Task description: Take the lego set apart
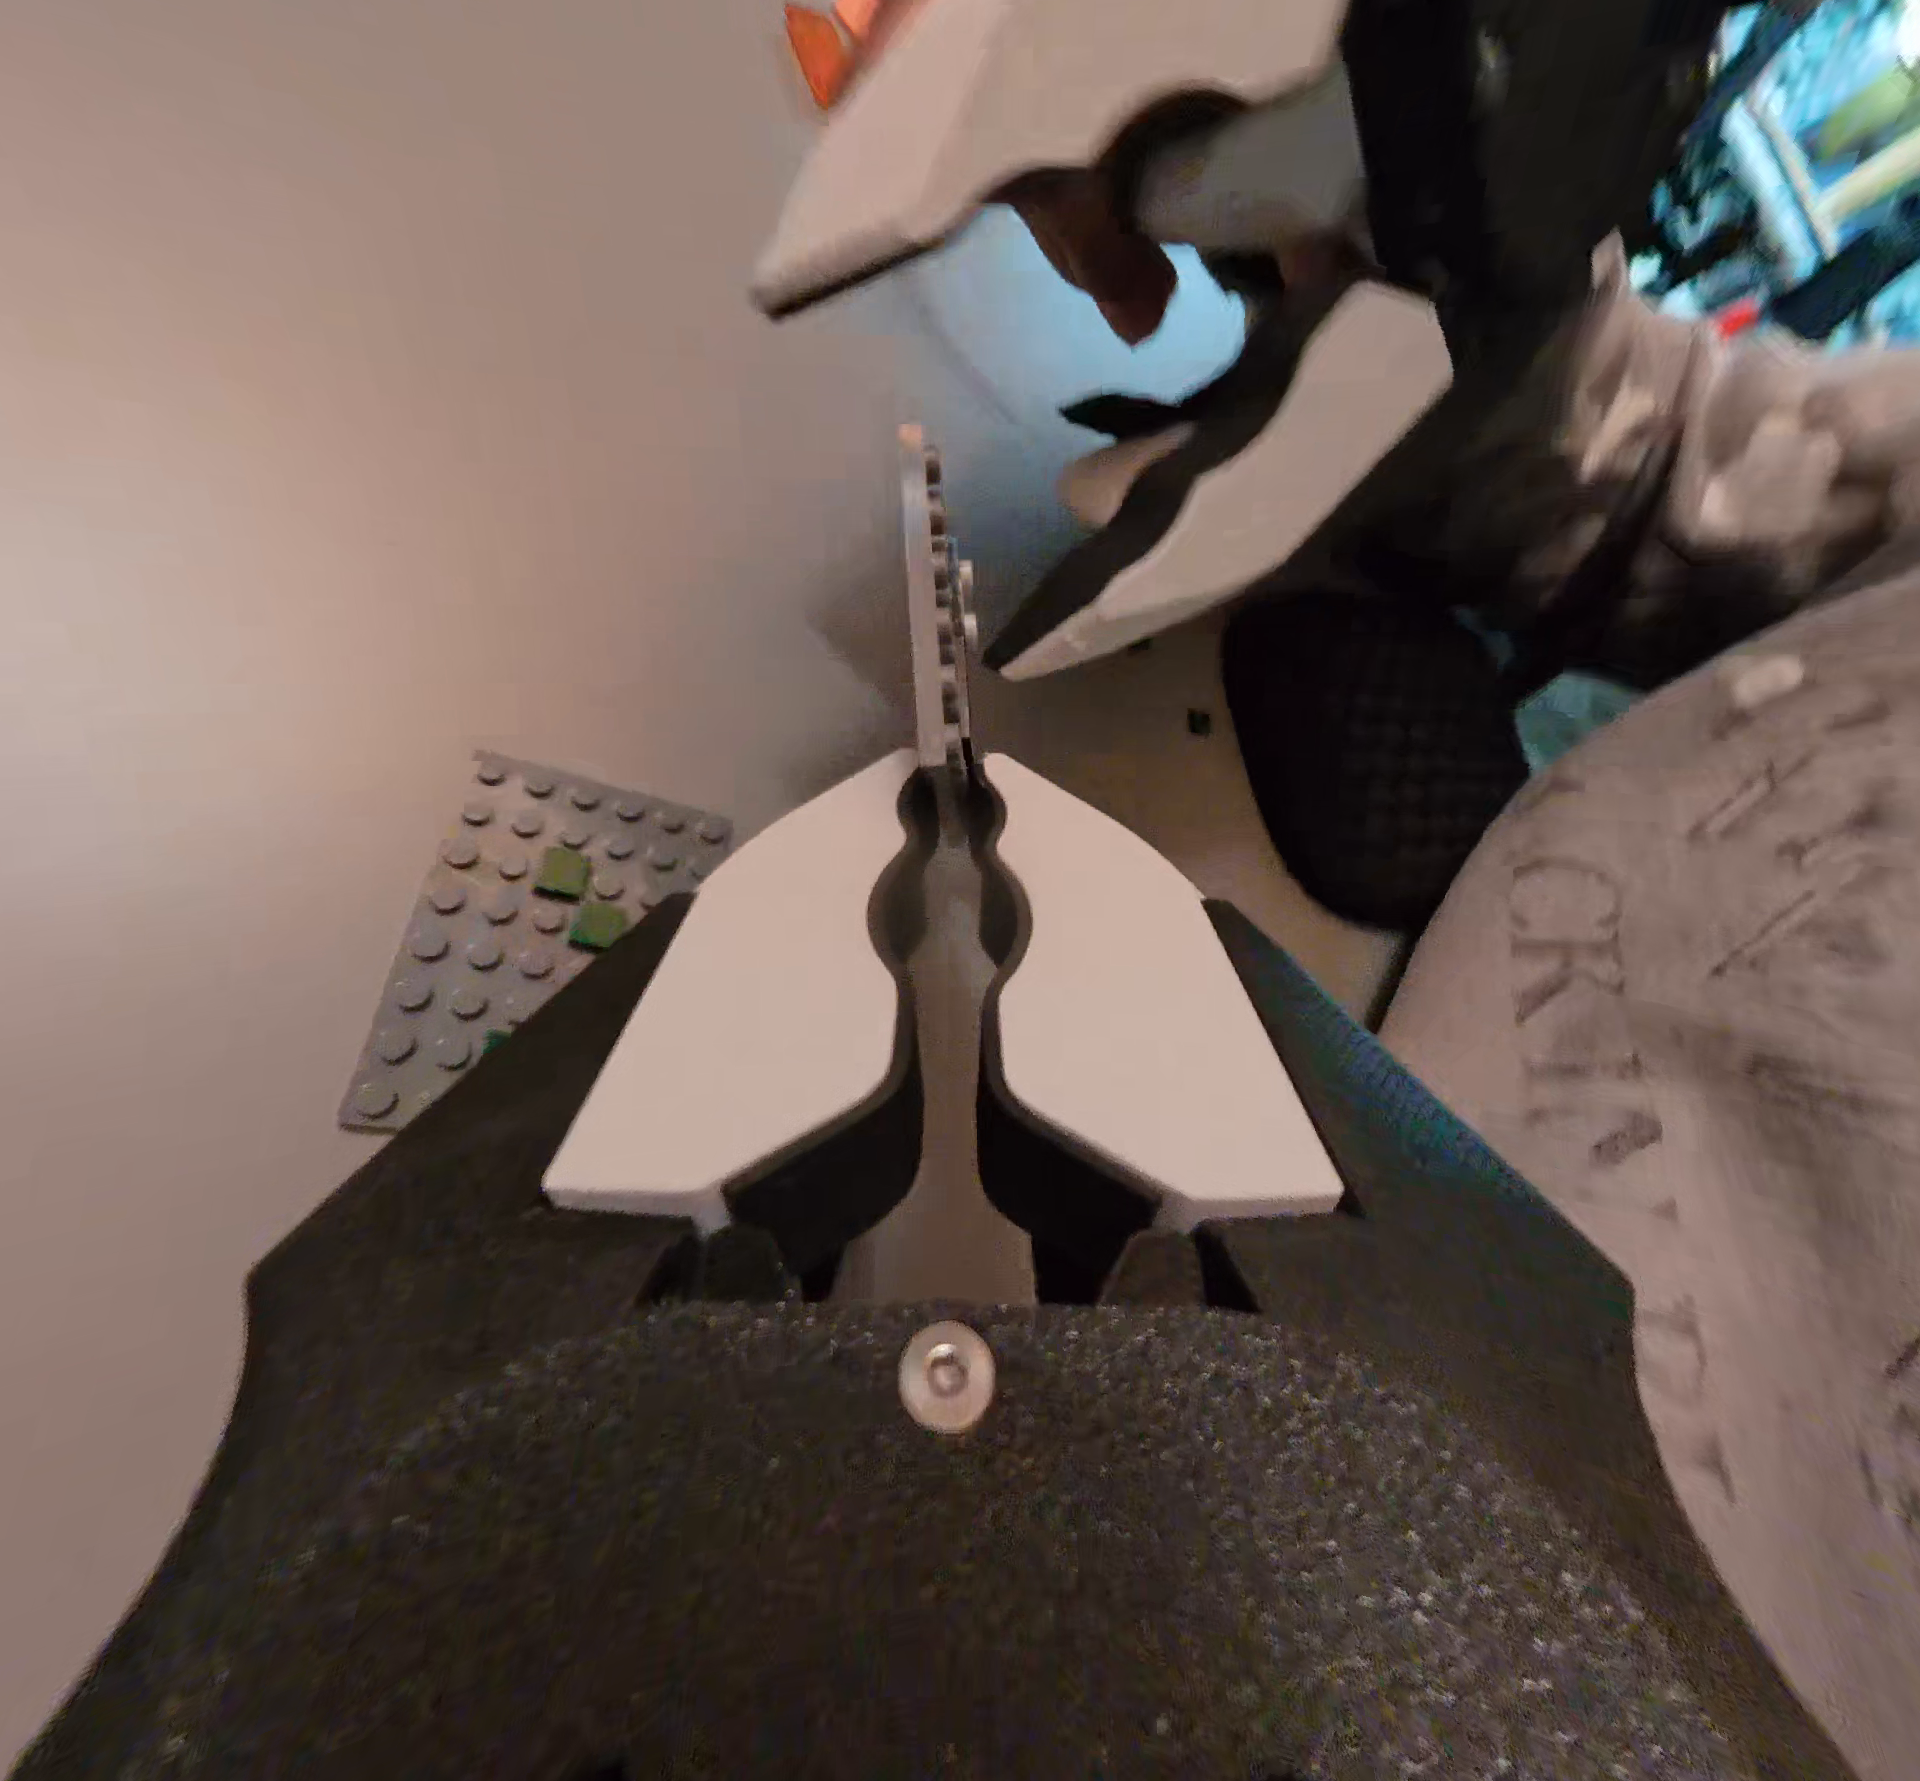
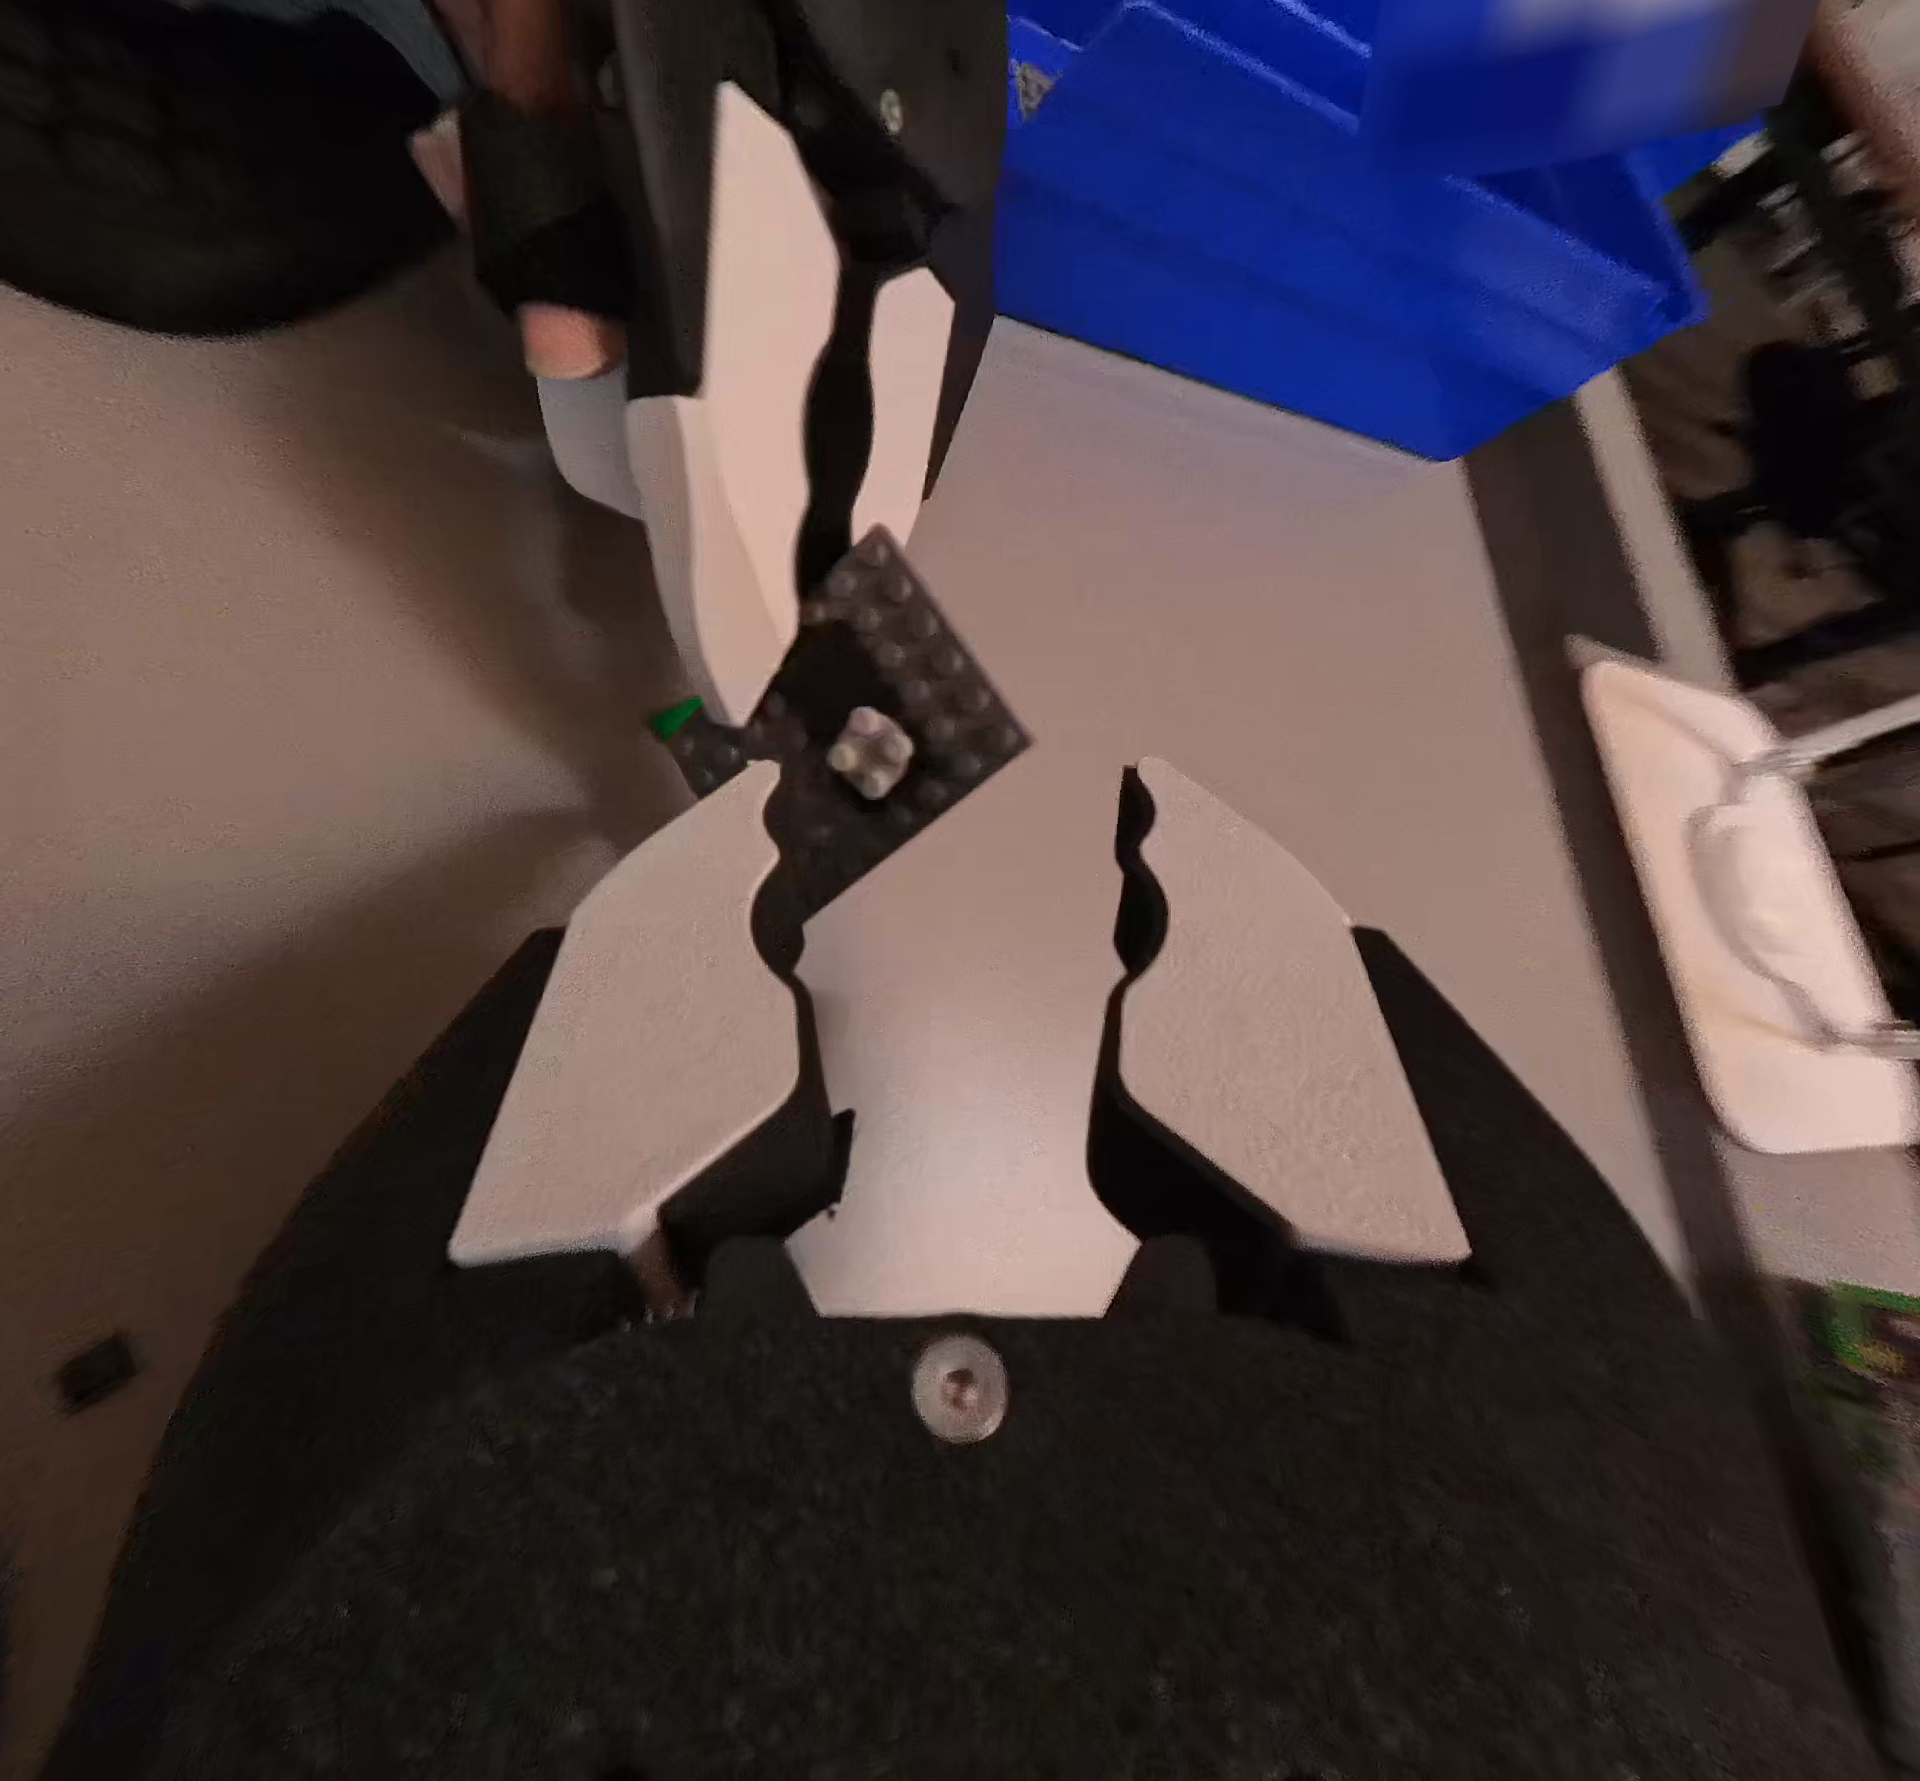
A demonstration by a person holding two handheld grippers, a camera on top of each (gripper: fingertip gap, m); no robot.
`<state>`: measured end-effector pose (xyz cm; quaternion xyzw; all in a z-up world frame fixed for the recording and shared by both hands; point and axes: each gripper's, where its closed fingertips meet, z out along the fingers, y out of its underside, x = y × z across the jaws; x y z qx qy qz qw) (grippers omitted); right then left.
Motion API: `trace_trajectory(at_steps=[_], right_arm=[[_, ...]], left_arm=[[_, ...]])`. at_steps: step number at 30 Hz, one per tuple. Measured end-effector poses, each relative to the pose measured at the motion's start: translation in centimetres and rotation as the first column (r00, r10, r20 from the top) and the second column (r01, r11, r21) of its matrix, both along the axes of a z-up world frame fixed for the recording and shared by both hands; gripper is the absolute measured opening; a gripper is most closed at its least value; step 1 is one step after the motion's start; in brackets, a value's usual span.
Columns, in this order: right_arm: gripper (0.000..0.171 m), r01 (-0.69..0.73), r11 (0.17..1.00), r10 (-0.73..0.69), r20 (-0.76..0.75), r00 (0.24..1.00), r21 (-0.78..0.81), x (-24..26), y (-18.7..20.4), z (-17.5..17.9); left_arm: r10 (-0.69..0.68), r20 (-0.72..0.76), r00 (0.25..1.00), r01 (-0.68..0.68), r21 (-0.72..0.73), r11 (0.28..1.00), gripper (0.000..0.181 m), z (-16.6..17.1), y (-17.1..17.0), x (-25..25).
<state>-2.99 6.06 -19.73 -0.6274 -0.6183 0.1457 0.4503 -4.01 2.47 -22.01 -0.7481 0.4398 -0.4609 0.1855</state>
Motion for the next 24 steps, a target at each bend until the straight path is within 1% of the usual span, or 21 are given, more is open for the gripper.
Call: trace_trajectory(at_steps=[2, 4, 5, 6, 8, 9, 11, 13, 14, 15, 16, 18, 19, 20, 21, 23, 24], right_arm=[[0.056, -0.067, 0.980, 0.054, -0.074, 0.996, -0.188, -0.1, -1.2, -0.3], [0.046, -0.155, 0.930, 0.092, -0.196, 0.976, -0.333, -0.7, -2.4, 0.3], [0.035, -0.189, 0.907, 0.102, -0.238, 0.966, -0.377, -0.9, -2.9, 0.5], [0.017, -0.198, 0.894, 0.101, -0.251, 0.963, -0.401, -1.0, -3.0, 0.5], [0.008, -0.234, 0.866, 0.110, -0.288, 0.951, -0.443, -0.8, -3.4, 1.0], [0.005, -0.259, 0.846, 0.103, -0.334, 0.937, -0.466, -0.7, -3.5, 1.7], [0.004, -0.291, 0.811, 0.041, -0.447, 0.894, -0.508, -0.3, -2.8, 3.4], [0.004, -0.381, 0.742, -0.028, -0.593, 0.805, -0.552, 0.3, -2.4, 5.7], [0.004, -0.425, 0.701, -0.069, -0.647, 0.759, -0.573, 0.5, -2.1, 6.5], [0.004, -0.456, 0.661, -0.110, -0.678, 0.726, -0.596, 0.6, -1.9, 6.9], [0.004, -0.478, 0.628, -0.146, -0.696, 0.703, -0.614, 0.5, -1.7, 7.1], [0.004, -0.519, 0.579, -0.207, -0.729, 0.653, -0.629, 0.7, -1.2, 7.3], [0.004, -0.516, 0.573, -0.229, -0.729, 0.645, -0.637, 0.7, -0.9, 7.3], [0.005, -0.491, 0.584, -0.245, -0.717, 0.653, -0.646, 0.7, -0.5, 7.0], [0.005, -0.438, 0.617, -0.254, -0.692, 0.675, -0.654, 0.6, 0.0, 6.6], [0.010, -0.250, 0.748, -0.251, -0.610, 0.751, -0.615, 0.6, 1.1, 5.6], [0.013, -0.146, 0.826, -0.233, -0.566, 0.791, -0.544, 0.7, 1.5, 5.5]], left_arm=[[-0.061, -0.036, 0.997, 0.063, 0.054, 0.997, 0.005, -0.3, -0.8, 0.0], [-0.102, -0.089, 0.991, 0.112, 0.119, 0.987, 0.005, -0.7, -1.2, -0.1], [-0.116, -0.094, 0.989, 0.129, 0.143, 0.981, 0.005, -0.7, -1.4, 0.1], [-0.136, -0.099, 0.986, 0.151, 0.156, 0.976, 0.005, -0.7, -1.7, 0.1], [-0.135, -0.089, 0.987, 0.151, 0.205, 0.967, 0.006, -0.4, -1.5, 0.2], [-0.131, -0.047, 0.990, 0.138, 0.224, 0.965, 0.006, 0.2, -1.3, 0.2], [-0.099, 0.055, 0.994, 0.081, 0.274, 0.958, 0.007, 1.8, -0.4, 0.2], [-0.093, 0.158, 0.983, 0.040, 0.306, 0.951, 0.020, 3.4, -0.1, 0.3], [-0.093, 0.213, 0.973, 0.023, 0.312, 0.950, 0.022, 4.3, -0.2, 0.5], [-0.093, 0.256, 0.962, 0.008, 0.313, 0.950, 0.020, 5.0, -0.3, 0.7], [-0.086, 0.294, 0.952, -0.010, 0.310, 0.951, 0.013, 5.8, -0.3, 0.9], [-0.055, 0.335, 0.940, -0.030, 0.244, 0.969, 0.009, 6.5, -0.3, 1.2], [-0.026, 0.338, 0.941, -0.040, 0.187, 0.981, 0.008, 6.6, 0.0, 1.2], [0.017, 0.326, 0.945, -0.067, 0.143, 0.987, 0.006, 6.3, 0.6, 1.1], [0.064, 0.308, 0.949, -0.102, 0.111, 0.989, 0.005, 5.8, 1.2, 0.9], [0.143, 0.259, 0.955, -0.153, 0.017, 0.988, 0.005, 4.9, 2.1, 0.7], [0.181, 0.219, 0.959, -0.184, -0.008, 0.983, 0.005, 4.3, 2.5, 0.5]])
